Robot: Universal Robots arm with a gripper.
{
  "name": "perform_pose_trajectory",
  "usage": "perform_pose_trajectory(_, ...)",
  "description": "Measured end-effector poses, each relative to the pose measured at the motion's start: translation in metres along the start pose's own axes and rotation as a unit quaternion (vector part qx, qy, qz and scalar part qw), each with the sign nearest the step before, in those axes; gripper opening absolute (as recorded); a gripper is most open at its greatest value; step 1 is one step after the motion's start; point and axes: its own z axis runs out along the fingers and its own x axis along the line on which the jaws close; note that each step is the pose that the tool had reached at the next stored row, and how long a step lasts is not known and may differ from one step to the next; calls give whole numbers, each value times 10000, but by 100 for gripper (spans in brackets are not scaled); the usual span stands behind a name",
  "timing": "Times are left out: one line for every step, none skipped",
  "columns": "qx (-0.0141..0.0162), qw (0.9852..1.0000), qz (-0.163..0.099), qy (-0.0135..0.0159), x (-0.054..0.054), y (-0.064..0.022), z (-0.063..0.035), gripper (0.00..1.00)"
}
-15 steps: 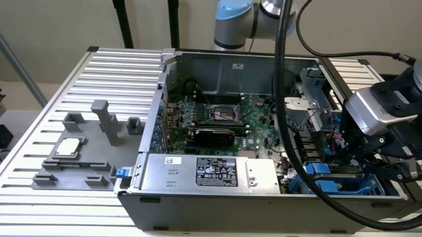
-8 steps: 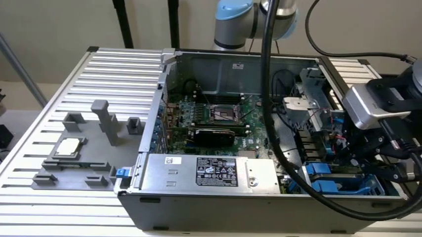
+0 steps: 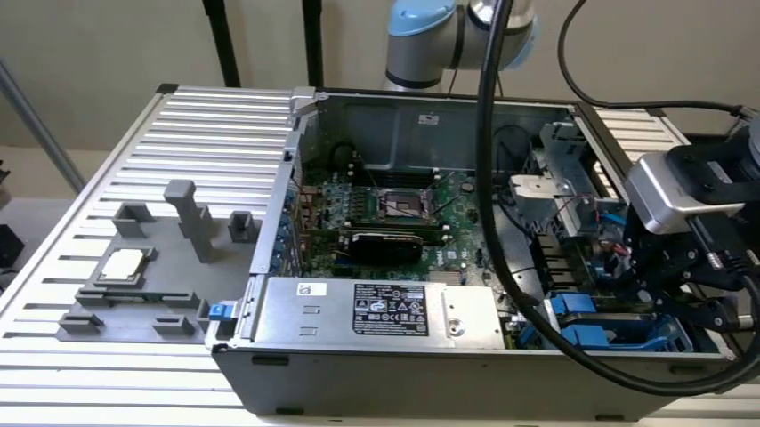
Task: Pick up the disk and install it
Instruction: 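Insert the second disk wire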
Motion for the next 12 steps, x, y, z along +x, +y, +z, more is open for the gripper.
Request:
perform_pose_trajectory(0,10000,9,16,1,-11,4,0)
perform_pose_trajectory(0,10000,19,34,3,-20,7,0)
perform_pose_trajectory(1,10000,31,50,3,-24,10,0)
perform_pose_trajectory(1,10000,44,72,4,-25,9,0)
perform_pose_trajectory(1,9999,56,95,3,-26,10,0)
perform_pose_trajectory(2,9999,64,107,0,-26,11,0)
perform_pose_trajectory(5,9999,69,112,-5,-27,11,0)
perform_pose_trajectory(10,9999,71,113,-10,-29,13,0)
perform_pose_trajectory(18,9999,72,115,-17,-29,13,0)
perform_pose_trajectory(26,9999,74,117,-26,-30,15,0)
perform_pose_trajectory(32,9999,79,120,-35,-30,16,0)
perform_pose_trajectory(38,9999,85,125,-41,-31,17,0)
